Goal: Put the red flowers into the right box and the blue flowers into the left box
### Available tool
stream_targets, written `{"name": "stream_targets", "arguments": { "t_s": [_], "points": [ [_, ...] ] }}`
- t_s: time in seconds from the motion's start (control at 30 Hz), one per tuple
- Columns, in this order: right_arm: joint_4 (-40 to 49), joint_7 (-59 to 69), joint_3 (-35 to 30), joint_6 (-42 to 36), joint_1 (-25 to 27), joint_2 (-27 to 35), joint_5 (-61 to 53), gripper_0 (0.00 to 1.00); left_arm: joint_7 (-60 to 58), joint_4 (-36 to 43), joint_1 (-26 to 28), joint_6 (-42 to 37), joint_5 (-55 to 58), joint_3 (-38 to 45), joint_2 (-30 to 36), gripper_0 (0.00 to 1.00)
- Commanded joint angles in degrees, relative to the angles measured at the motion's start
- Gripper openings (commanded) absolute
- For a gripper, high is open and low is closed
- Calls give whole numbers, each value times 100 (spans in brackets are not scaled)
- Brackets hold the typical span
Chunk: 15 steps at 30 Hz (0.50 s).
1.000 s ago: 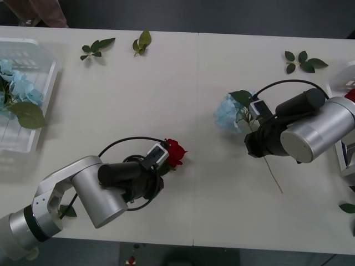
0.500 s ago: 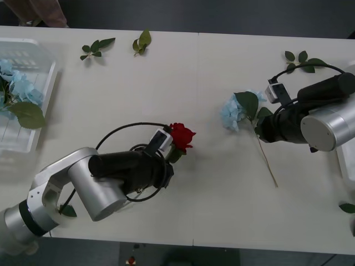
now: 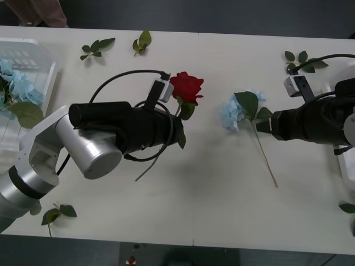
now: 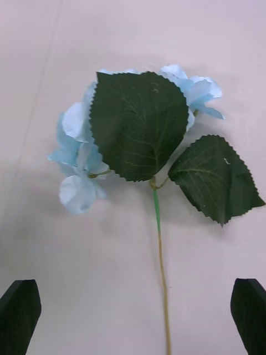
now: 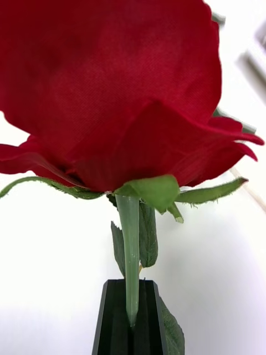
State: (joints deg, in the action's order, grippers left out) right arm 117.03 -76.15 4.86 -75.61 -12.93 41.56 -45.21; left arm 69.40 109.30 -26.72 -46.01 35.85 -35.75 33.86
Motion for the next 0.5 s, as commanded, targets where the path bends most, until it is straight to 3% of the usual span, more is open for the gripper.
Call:
{"name": "stream_targets", "arguments": {
  "t_s": [0.03, 0.5],
  "points": [
    [241, -779, -258, 2, -42, 98, -375, 100, -639, 223, -352, 31, 63, 270, -310, 0],
    [267, -2537, -1462, -279, -51, -394, -2229, 100, -2915, 179, -1547, -312, -667, 472, -943, 0]
  ]
}}
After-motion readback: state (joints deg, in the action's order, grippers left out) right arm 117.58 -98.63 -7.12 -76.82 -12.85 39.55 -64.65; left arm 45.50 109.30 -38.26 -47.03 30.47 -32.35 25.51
